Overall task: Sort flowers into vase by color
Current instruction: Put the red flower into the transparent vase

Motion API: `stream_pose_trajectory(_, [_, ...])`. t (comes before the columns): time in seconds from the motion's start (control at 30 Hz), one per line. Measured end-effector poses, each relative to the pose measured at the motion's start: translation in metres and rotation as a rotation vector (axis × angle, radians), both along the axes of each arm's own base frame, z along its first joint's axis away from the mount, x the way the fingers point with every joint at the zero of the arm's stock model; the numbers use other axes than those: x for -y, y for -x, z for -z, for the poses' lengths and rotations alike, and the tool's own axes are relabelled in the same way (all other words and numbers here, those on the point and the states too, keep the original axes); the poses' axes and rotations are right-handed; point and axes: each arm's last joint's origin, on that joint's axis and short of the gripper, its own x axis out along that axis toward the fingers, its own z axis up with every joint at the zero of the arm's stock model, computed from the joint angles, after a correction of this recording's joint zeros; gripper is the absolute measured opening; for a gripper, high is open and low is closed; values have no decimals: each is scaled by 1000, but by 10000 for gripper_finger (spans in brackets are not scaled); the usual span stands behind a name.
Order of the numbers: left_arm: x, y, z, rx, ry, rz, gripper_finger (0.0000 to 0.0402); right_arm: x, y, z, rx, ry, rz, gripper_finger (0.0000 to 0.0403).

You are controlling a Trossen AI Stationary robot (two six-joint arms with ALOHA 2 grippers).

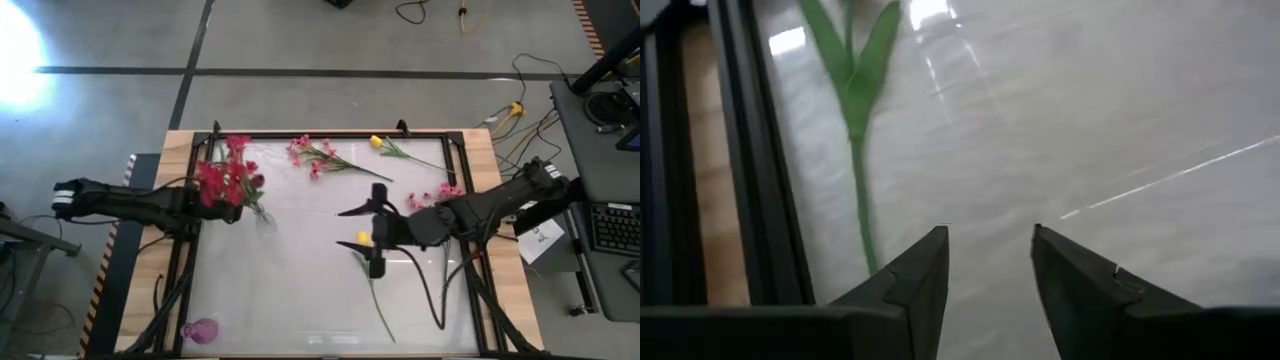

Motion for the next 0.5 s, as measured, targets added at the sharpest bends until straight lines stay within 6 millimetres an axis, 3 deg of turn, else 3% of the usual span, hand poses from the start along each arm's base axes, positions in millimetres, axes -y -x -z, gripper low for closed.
stream_pose_trajectory(0.13, [-1, -8, -4, 3, -34, 43, 120, -2, 9, 0, 9, 11, 37, 264])
stream_pose_trajectory(0.27, [-1, -21, -22, 55, -73, 96, 119, -1, 10, 3, 5, 16, 59, 270])
stream_pose_trajectory(0.5, [3, -28, -77, 98, 72, 205, 119, -1, 9, 10, -14, 3, 70, 282])
